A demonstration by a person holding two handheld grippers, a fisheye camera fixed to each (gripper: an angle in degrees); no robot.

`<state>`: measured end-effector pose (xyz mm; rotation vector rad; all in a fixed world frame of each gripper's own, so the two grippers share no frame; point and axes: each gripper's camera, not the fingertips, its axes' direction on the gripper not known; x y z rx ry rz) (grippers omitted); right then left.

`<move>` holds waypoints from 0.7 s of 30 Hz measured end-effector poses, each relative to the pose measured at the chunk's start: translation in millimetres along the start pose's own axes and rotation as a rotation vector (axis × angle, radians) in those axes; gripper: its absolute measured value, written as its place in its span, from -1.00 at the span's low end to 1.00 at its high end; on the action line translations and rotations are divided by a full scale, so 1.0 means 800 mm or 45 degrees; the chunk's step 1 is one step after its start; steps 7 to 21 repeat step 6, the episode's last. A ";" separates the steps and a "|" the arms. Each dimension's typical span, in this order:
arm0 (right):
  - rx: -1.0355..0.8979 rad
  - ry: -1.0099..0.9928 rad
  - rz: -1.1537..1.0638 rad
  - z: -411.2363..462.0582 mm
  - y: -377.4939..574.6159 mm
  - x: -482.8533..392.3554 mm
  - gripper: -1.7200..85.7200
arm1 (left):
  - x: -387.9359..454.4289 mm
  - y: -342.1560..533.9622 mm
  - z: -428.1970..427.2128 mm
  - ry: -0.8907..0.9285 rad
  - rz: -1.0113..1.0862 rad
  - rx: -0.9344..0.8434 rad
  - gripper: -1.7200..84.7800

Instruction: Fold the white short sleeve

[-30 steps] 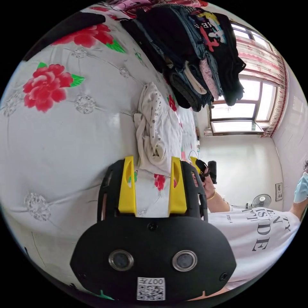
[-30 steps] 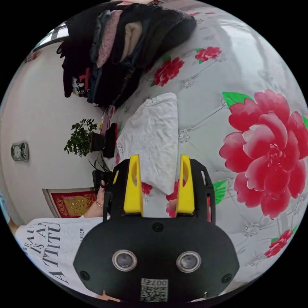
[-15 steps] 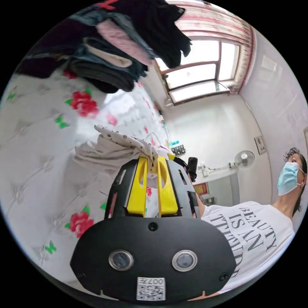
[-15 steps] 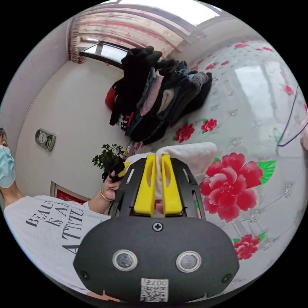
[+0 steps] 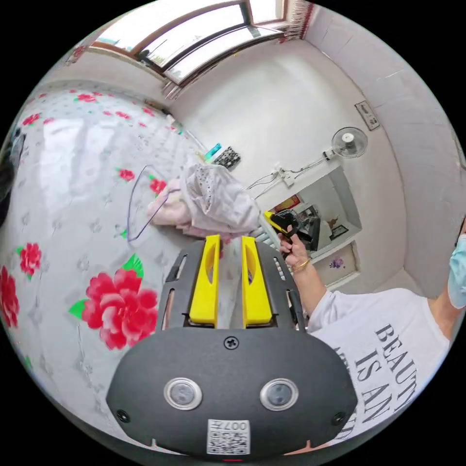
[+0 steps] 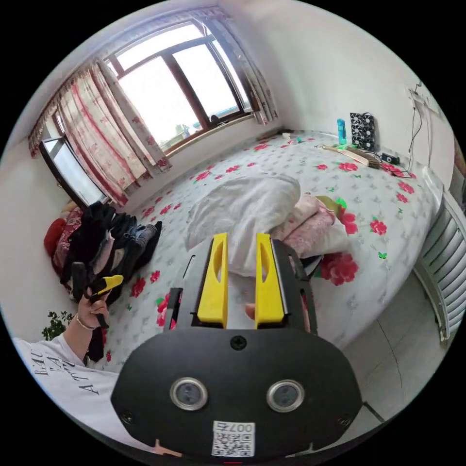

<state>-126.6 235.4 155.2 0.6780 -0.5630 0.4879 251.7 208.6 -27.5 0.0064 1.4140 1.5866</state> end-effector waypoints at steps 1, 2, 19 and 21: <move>-0.033 -0.008 -0.026 0.020 0.027 -0.006 -0.90 | -0.014 0.018 -0.001 -0.055 -0.025 -0.020 -0.81; -0.099 -0.037 -0.074 0.048 0.055 -0.020 -0.90 | -0.043 0.058 -0.011 -0.195 -0.099 -0.050 -0.80; -0.620 -0.246 -0.340 0.177 0.138 -0.111 -0.89 | -0.138 0.227 -0.112 -0.683 -0.563 -0.019 -0.80; -0.620 -0.246 -0.340 0.177 0.138 -0.111 -0.89 | -0.138 0.227 -0.112 -0.683 -0.563 -0.019 -0.80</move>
